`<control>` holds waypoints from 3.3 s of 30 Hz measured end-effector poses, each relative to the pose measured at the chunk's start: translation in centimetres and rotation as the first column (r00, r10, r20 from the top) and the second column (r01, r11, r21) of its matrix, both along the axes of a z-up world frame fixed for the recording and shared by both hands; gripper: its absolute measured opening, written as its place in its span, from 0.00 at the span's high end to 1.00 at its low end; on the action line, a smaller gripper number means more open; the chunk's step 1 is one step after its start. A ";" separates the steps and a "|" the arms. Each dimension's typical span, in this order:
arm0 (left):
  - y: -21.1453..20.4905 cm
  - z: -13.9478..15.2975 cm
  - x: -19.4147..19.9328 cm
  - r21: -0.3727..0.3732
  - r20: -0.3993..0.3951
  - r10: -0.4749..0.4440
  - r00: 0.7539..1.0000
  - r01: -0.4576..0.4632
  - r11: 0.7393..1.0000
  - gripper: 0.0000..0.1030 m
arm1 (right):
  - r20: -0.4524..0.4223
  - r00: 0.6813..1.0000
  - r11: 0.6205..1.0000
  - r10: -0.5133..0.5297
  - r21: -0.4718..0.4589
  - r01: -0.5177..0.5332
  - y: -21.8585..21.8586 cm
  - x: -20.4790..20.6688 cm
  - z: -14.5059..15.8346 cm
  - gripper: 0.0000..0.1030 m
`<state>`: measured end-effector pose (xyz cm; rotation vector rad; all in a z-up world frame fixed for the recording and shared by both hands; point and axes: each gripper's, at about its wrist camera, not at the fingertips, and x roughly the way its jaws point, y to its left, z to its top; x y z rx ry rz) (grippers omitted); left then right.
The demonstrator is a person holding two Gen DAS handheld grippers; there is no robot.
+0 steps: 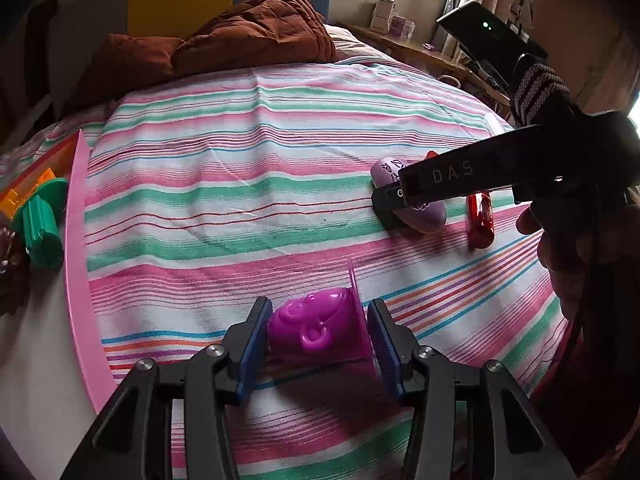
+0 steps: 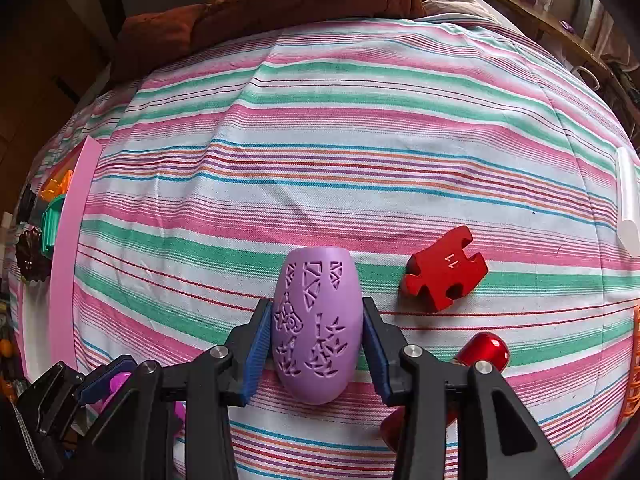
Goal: Organize rigid objects
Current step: 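Carry the magenta cup into the white tray and open the left gripper while the right holds the egg, then carry the lilac egg into the white tray and open the right gripper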
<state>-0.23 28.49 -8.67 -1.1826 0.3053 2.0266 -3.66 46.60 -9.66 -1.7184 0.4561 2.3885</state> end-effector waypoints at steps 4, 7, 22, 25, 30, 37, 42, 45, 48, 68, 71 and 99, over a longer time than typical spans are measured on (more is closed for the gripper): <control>0.3 -0.1 -0.1 -0.009 -0.009 -0.006 1.000 0.006 1.000 0.51 | -0.007 1.000 1.000 -0.016 -0.025 0.016 0.5 0.2 -0.1 0.57; 0.3 -0.1 0.0 -0.011 -0.014 -0.010 1.000 0.010 1.000 0.51 | -0.009 1.000 1.000 -0.011 -0.019 0.011 0.4 0.3 -0.1 0.57; -1.1 2.3 1.6 0.010 -0.058 -0.038 0.998 0.039 0.999 0.55 | -0.016 0.997 0.991 0.073 0.113 -0.071 -1.5 0.0 0.0 0.58; -1.4 2.7 1.8 0.012 -0.072 -0.040 0.997 0.041 0.999 0.55 | -0.016 0.997 0.989 0.080 0.128 -0.077 -1.7 -0.1 0.1 0.58; -2.9 3.9 1.7 0.052 -0.058 -0.019 0.998 0.022 0.998 0.55 | -0.016 0.996 0.986 0.088 0.143 -0.085 -1.7 0.0 0.2 0.58; -6.0 7.1 1.0 0.111 -0.078 0.055 0.995 -0.046 0.993 0.55 | -0.014 0.995 0.981 0.102 0.165 -0.098 -1.7 0.2 0.4 0.58; -11.0 8.1 -1.3 0.128 -0.064 0.185 0.981 -0.176 0.976 0.55 | -0.012 0.994 0.977 0.112 0.183 -0.108 -2.4 -0.4 0.0 0.58; -14.9 7.7 -3.1 0.106 -0.058 0.281 0.958 -0.274 0.956 0.55 | -0.012 0.994 0.977 0.112 0.186 -0.108 -2.5 -0.1 0.0 0.58; -18.4 6.6 -5.0 0.074 -0.044 0.374 0.926 -0.370 0.926 0.55 | -0.011 0.993 0.975 0.115 0.192 -0.111 -2.5 -0.2 0.1 0.58; -22.9 1.3 -10.3 -0.081 -0.061 0.486 0.872 -0.490 0.868 0.55 | -0.010 0.993 0.973 0.115 0.201 -0.111 -2.6 -0.4 0.1 0.58; -22.7 1.3 -10.6 -0.086 -0.068 0.485 0.872 -0.490 0.868 0.54 | -0.010 0.993 0.973 0.115 0.201 -0.111 -2.7 -0.4 0.1 0.58; -23.2 7.5 -3.9 0.024 -0.245 0.520 0.818 -0.531 0.847 0.30 | -0.006 0.992 0.965 0.129 0.232 -0.124 -3.0 0.2 0.1 0.58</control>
